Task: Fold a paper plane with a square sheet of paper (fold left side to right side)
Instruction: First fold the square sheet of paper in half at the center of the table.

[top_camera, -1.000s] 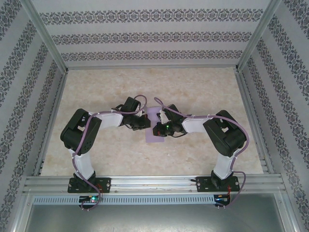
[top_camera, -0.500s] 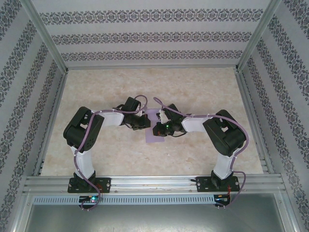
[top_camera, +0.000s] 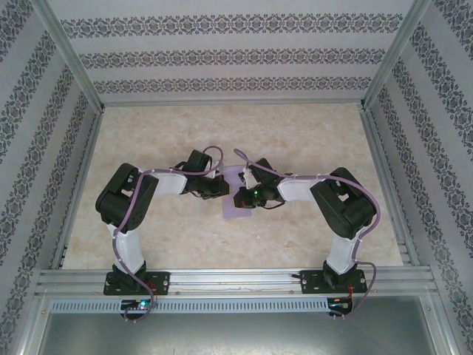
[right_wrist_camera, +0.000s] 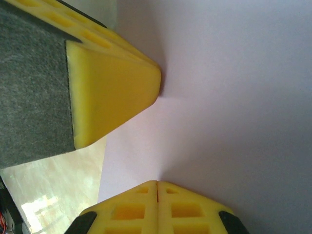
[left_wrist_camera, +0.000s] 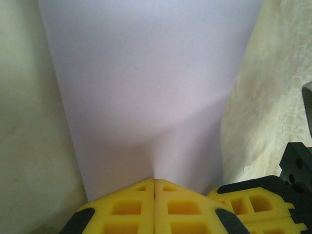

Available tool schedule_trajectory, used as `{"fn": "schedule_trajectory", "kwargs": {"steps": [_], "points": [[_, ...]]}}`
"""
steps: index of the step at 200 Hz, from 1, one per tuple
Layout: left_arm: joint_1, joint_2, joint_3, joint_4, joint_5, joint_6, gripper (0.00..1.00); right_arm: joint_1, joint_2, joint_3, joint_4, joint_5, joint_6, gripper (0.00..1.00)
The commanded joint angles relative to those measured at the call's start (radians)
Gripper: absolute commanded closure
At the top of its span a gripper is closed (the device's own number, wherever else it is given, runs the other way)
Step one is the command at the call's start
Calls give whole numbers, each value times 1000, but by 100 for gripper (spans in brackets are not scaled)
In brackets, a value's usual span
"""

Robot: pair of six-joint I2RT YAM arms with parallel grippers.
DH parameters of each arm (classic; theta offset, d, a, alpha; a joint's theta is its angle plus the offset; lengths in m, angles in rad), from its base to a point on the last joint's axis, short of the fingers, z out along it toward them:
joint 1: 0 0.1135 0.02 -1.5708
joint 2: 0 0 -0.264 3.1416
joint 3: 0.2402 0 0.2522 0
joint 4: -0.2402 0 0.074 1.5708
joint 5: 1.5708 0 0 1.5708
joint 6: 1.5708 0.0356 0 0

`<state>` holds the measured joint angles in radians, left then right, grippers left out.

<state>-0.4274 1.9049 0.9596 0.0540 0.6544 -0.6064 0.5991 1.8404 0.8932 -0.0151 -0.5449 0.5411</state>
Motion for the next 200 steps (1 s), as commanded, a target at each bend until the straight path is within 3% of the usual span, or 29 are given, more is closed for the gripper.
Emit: {"fn": "schedule_trajectory", "kwargs": {"steps": [1, 98, 200], "points": [[65, 49, -11, 32, -139, 23, 94, -18, 66, -43, -164, 155, -35, 100], [150, 116, 69, 42, -133, 40, 94, -22, 61, -53, -161, 146, -36, 100], [166, 158, 198, 0, -130, 56, 94, -22, 58, -58, -155, 142, -32, 100]]}}
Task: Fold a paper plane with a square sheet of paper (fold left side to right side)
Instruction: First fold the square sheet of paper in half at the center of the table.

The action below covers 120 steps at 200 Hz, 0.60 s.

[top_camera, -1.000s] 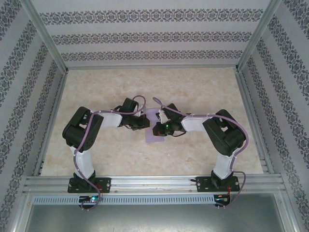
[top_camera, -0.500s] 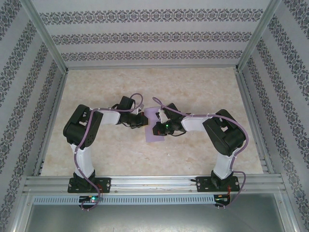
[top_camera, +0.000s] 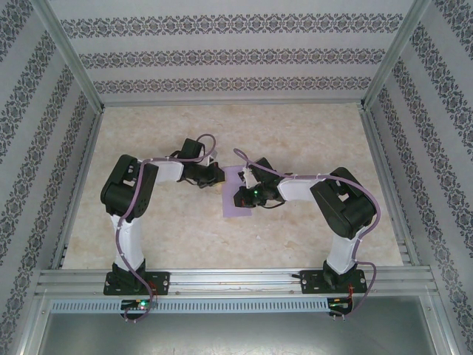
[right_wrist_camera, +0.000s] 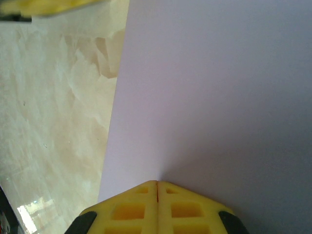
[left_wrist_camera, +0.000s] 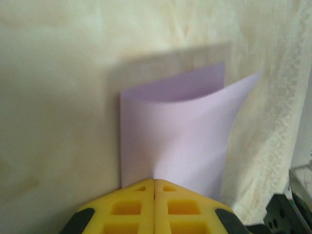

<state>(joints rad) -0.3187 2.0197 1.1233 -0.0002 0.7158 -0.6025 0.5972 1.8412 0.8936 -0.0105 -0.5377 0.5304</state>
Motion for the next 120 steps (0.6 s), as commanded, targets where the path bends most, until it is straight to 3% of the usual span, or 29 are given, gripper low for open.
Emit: {"fn": "schedule_trajectory", "kwargs": {"steps": [1, 120], "points": [[57, 44, 35, 54, -191, 53, 94, -20, 58, -58, -161, 135, -21, 100], [70, 39, 79, 26, -181, 82, 93, -21, 53, -59, -150, 125, -17, 100]]}}
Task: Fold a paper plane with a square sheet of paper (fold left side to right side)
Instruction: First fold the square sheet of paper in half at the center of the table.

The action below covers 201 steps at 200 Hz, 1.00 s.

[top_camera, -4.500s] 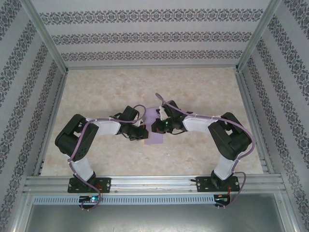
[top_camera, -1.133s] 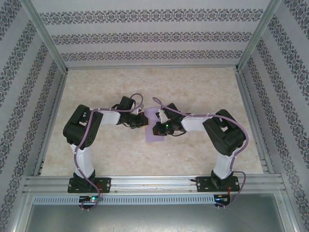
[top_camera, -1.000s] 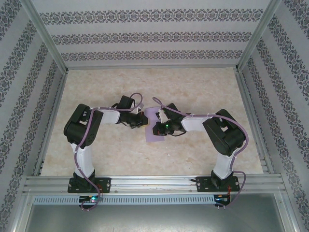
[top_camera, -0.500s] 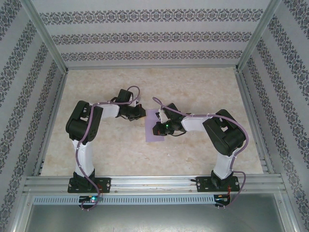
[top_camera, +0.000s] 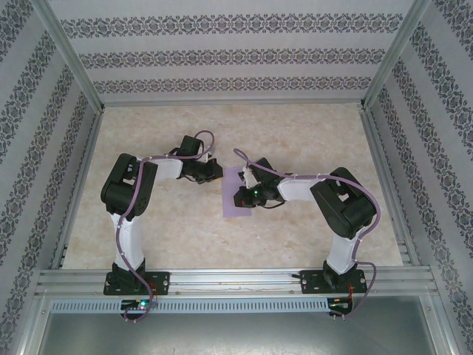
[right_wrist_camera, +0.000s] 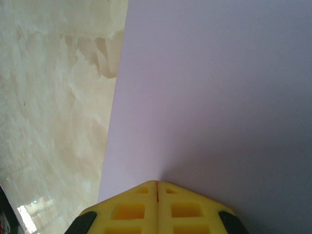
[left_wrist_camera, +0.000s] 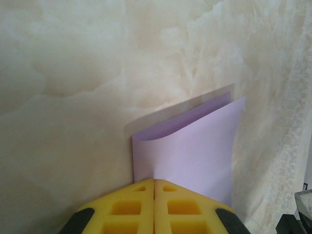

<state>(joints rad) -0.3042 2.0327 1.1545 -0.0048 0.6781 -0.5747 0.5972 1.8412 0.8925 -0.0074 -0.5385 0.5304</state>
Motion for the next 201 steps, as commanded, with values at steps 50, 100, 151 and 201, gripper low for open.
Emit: {"fn": "schedule_trajectory", "kwargs": {"steps": [50, 100, 151, 201], "points": [[62, 61, 107, 22, -152, 62, 93, -21, 57, -58, -151, 123, -13, 100], [67, 39, 106, 34, -150, 62, 93, -21, 51, -58, -151, 123, -11, 100], [65, -103, -68, 147, -53, 14, 94, -19, 55, -52, -147, 120, -10, 100], [56, -155, -193, 327, 46, -77, 95, -17, 67, -43, -149, 123, -8, 100]]}}
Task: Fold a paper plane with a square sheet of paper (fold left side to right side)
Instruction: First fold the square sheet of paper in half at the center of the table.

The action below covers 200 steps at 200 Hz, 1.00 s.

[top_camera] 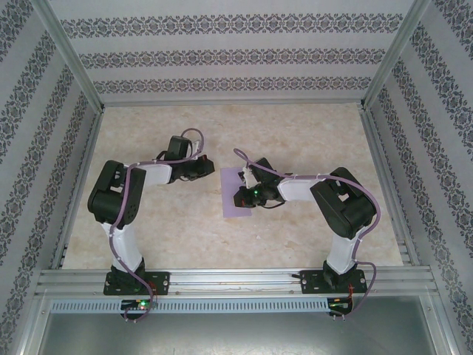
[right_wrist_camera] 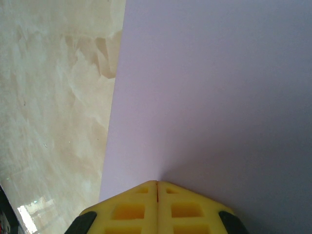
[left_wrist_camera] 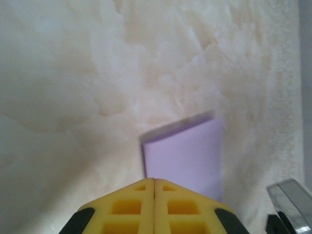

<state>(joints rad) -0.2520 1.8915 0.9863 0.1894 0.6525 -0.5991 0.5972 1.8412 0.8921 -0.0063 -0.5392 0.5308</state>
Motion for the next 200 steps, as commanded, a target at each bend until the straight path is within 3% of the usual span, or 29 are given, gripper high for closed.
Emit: {"fn": "schedule_trajectory", "kwargs": {"steps": [1, 79, 200], "points": [[3, -12, -24, 133, 72, -53, 95, -17, 68, -43, -150, 124, -8, 100], [-51, 85, 62, 107, 78, -32, 95, -15, 84, -28, -160, 122, -2, 100], [-58, 181, 146, 27, 64, 20, 95, -14, 95, -27, -166, 128, -4, 100]]}}
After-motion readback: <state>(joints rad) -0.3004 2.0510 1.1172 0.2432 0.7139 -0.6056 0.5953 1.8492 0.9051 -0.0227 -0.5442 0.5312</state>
